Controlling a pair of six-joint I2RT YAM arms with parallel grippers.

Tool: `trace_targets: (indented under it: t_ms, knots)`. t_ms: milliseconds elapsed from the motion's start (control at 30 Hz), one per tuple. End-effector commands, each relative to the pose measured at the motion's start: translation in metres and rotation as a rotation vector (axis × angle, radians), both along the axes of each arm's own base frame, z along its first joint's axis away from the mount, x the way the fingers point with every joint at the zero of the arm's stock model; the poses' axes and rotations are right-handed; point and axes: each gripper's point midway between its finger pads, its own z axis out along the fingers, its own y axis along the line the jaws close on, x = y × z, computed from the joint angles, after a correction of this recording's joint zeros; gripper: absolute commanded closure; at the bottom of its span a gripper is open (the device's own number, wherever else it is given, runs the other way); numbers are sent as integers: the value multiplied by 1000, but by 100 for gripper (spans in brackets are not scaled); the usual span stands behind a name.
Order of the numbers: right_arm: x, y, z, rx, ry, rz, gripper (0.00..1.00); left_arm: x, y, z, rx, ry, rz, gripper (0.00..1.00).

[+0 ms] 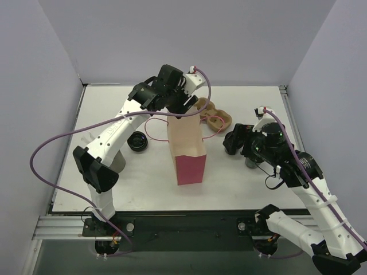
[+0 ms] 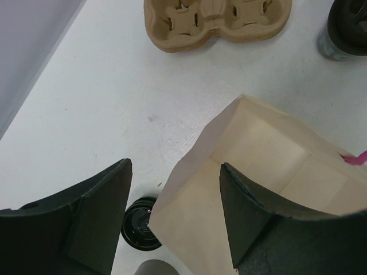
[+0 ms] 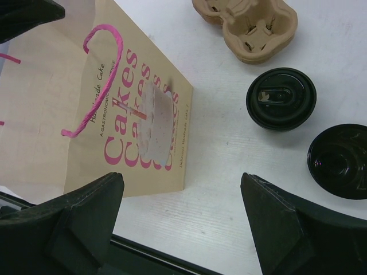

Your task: Pack the takeout coffee

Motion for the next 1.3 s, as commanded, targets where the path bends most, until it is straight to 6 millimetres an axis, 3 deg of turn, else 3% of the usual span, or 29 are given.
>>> trace_targets:
  t_ms: [0,67,100,133,233,267,333,367,400,467,500,600,700,767,800,833,867,900,933,1000,1033,1067,1100,1167,1200,1267]
  knots:
    - [4,-4,4,-32,-44,-6,14,13,-18,-4,-23,-16,-42,32]
    - [2,-6,9,-31,-59,-5,14,16,-16,-17,0,0,-32,40]
    - [3,-8,11,-34,-68,-15,14,19,-12,-19,3,-3,-9,61]
    - [3,-13,13,-42,-80,-34,14,21,-10,-20,2,-3,5,71]
    - [7,-19,15,-59,-95,-67,13,20,0,-17,-15,-6,81,89]
    - [9,-20,17,-79,-104,-62,13,17,5,-7,-38,-18,112,93]
    - [20,-21,15,-135,-88,-67,13,11,18,-14,-38,1,203,100]
    - [26,-29,19,-174,-96,-100,13,5,25,-4,-56,-10,225,100]
    - [33,-35,35,-171,-120,-136,12,-2,30,-17,-48,23,254,100]
    - [49,-35,38,-161,-93,-151,12,-15,38,-11,-74,26,258,100]
    - [60,-45,49,-128,-98,-201,12,-24,36,-22,-80,62,240,100]
    - [91,-47,56,-110,-108,-222,13,-39,38,-13,-141,70,228,100]
    - [120,-36,48,-126,-97,-126,16,-54,40,-9,-165,92,201,100]
    - [145,-30,37,-148,-72,-81,18,-62,41,-6,-172,89,168,100]
    - [160,-19,20,-145,-39,-19,20,-67,38,-5,-187,102,134,100]
    - [171,-20,22,-171,-55,6,21,-70,39,-6,-189,99,120,100]
    - [180,-20,15,-182,-37,13,23,-73,37,-5,-199,98,86,100]
    - [194,-18,-5,-203,6,27,23,-74,36,-5,-204,95,73,100]
    - [204,-19,-3,-214,-4,32,24,-74,36,-1,-216,75,59,100]
    - [226,-20,-31,-225,58,31,25,-77,31,-7,-225,77,9,100]
    - [236,-20,-30,-210,57,27,25,-78,29,-6,-237,70,-8,100]
    - [243,-19,-35,-202,69,29,26,-82,25,-12,-240,82,-45,100]
    - [252,-15,-56,-198,110,43,28,-81,25,-8,-254,61,-57,100]
    - [266,-7,-56,-172,105,63,30,-84,23,-18,-253,56,-89,100]
    - [274,-2,-75,-167,140,79,32,-83,25,-10,-275,21,-94,100]
    - [285,6,-76,-152,133,96,34,-85,24,-14,-285,17,-104,100]
